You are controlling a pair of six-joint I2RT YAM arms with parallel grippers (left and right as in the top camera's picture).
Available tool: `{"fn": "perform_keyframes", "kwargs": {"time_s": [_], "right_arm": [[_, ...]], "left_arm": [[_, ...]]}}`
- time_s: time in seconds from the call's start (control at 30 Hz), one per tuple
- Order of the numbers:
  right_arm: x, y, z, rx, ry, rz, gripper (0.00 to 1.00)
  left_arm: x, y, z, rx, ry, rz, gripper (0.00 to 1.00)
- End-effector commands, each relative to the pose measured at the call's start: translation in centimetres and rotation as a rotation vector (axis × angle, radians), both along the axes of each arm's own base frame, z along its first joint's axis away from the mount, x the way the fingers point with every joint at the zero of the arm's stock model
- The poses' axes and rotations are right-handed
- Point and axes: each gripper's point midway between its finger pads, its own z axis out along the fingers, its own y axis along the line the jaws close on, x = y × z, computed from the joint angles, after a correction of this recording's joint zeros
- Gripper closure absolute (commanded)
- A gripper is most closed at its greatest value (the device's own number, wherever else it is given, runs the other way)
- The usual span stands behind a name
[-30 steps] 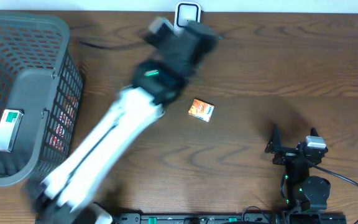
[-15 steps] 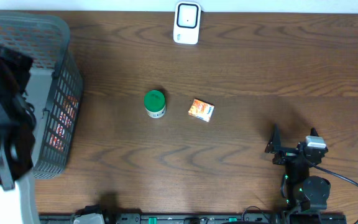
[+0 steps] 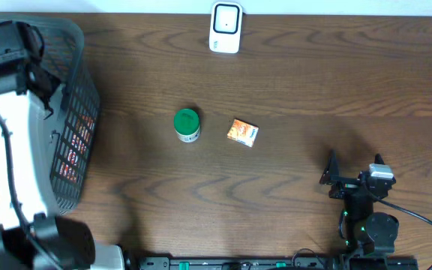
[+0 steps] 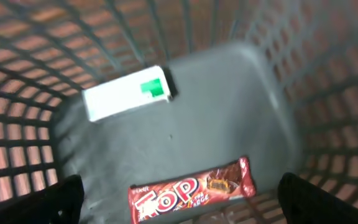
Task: Scan the item barcode
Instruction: 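Reach into the basket and grasp the red TOP chocolate bar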
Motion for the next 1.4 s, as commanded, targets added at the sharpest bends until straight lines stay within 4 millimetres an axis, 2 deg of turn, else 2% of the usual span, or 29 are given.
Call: {"fn": "perform_keyframes", "kwargs": {"time_s": [0.0,0.13,0.27,0.47,0.63,1.0,1.2,1.37], "right_arm": [[0.0,0.1,0.0,-0.012,0.001,0.005,0.01],[0.0,0.1,0.0,-0.012,0.001,0.005,0.01],[0.0,0.1,-0.1,-0.012,0.002,0.005,0.01],[0.0,0.1,0.0,-0.012,0.001,0.005,0.01],[0.0,0.1,0.0,-0.012,0.001,0.005,0.01],[0.0,0.1,-0.1,-0.012,0.002,0.005,0.01],[0.0,0.1,0.0,-0.012,0.001,0.005,0.01],[0.0,0.1,0.0,-0.012,0.001,0.005,0.01]], "left_arm": [[1.2,-1.3,-4.3,-0.149,0.106,-0.157,0.02],[1.6,-1.5,-7.7,-0.289,0.163,-0.234,0.02],[0.1,0.6,-9.1,-0.324,0.223,-0.248,0.02],[-0.8,-1.9,-9.7,-0.523,0.213,-0.441,0.02],[-2.0,-2.0,-11.4,-0.575,0.292,-0.454,0.02],[-3.8,-2.1,-17.7,-0.702,0.505,-0.458,0.02],[-4.9,-1.8,-20.2,-0.727,0.605,-0.437,0.02],[-5.1,-1.2,-20.8,-0.704,0.631,-0.423,0.16]]}}
